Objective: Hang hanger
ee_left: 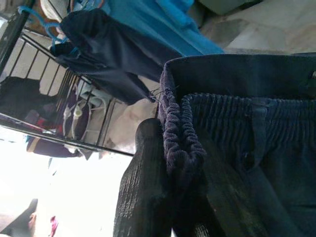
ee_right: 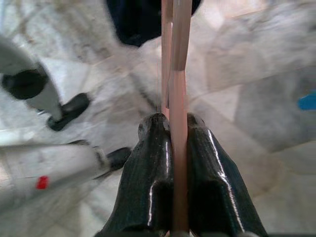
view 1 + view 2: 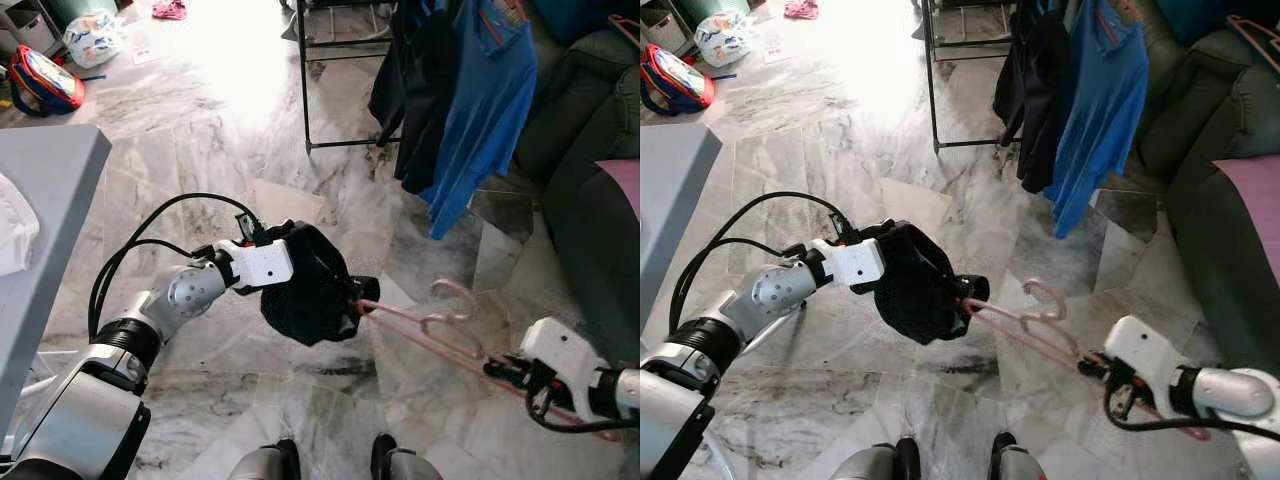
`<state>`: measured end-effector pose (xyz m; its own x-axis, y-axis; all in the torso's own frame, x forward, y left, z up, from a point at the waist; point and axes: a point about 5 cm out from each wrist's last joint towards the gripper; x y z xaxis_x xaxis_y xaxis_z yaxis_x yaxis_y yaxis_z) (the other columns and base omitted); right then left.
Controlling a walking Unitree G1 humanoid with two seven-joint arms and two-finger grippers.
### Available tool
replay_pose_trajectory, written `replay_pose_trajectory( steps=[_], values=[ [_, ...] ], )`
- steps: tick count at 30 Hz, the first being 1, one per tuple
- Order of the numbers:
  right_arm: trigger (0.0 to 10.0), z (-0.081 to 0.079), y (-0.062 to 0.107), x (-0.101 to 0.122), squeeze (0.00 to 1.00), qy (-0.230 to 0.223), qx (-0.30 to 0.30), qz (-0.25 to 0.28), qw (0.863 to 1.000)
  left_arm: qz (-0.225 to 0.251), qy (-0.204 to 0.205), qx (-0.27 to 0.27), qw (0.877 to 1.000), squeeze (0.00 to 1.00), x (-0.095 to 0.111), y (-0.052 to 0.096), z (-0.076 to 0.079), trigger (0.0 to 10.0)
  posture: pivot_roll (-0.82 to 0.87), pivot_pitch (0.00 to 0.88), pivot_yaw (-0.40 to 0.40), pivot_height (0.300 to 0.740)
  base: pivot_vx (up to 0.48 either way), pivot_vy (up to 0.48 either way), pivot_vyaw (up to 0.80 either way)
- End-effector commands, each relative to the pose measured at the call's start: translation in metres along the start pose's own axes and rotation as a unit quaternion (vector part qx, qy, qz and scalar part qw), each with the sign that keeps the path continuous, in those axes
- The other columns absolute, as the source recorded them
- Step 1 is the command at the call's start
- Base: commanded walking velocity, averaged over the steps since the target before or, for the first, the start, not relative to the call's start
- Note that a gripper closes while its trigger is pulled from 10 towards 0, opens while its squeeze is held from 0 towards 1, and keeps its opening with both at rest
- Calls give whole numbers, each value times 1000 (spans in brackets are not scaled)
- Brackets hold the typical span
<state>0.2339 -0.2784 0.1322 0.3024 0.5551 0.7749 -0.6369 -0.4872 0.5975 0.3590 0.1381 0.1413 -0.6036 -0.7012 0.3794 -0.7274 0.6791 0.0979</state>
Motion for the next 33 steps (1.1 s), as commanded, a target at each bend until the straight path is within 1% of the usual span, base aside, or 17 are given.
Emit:
replay_pose_trajectory(
  steps=[1, 7, 12, 17, 23, 26, 29, 31, 32, 33],
  values=[
    [10000, 2, 7, 12, 0, 14, 8, 17, 1000, 14, 7, -10, 1000, 0, 2, 3, 6, 10000, -2, 235, 75, 740, 0, 0, 0],
    [10000, -1, 6, 23, 0, 22, 19, 32, 999, 22, 8, -15, 1000, 0, 4, 2, 7, 10000, -2, 228, 73, 740, 0, 0, 0],
    [10000, 0, 7, 26, 0, 28, 19, 34, 999, 24, 11, -15, 1000, 0, 5, 1, 8, 10000, -5, 226, 71, 740, 0, 0, 0],
    [10000, -3, 8, 28, 0, 31, 42, 39, 998, 32, 12, -18, 999, 0, 8, -1, 10, 10000, -5, 225, 69, 740, 0, 0, 0],
    [10000, -7, 5, 38, 0, 33, 68, 59, 995, 39, 14, -24, 999, 0, 11, -3, 14, 10000, -9, 228, 69, 740, 0, 0, 0],
    [10000, -5, -4, 39, 0, 33, 73, 68, 994, 54, 24, -29, 998, 0, 17, -5, 18, 10000, -8, 229, 66, 740, 0, 0, 0],
    [10000, -11, -17, 45, 0, 30, 86, 92, 992, 63, 35, -41, 997, 0, 20, -6, 25, 10000, -6, 230, 65, 740, 0, 0, 0],
    [10000, -13, -24, 47, 0, 32, 87, 99, 991, 68, 37, -46, 996, 0, 21, -6, 28, 10000, -5, 230, 65, 740, 0, 0, 0],
    [10000, -13, -29, 47, 0, 44, 84, 97, 991, 71, 39, -46, 996, 0, 23, -6, 29, 10000, -2, 229, 65, 740, 0, 0, 0],
    [10000, -13, -29, 47, 0, 44, 84, 97, 991, 71, 39, -46, 996, 0, 23, -6, 29, 10000, -2, 229, 65, 740, 0, 0, 0]
  ],
)
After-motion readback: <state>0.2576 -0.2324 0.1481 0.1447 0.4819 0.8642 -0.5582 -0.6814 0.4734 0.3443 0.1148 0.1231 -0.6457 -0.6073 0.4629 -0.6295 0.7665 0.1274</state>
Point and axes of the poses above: a point about 5 cm out from each wrist's last joint towards the gripper, its own y axis pointing back from the gripper into the wrist, its own x axis along the axis of the wrist's last joint, z = x × y, and after that the axes turned 6 degrees about -y, right-handed
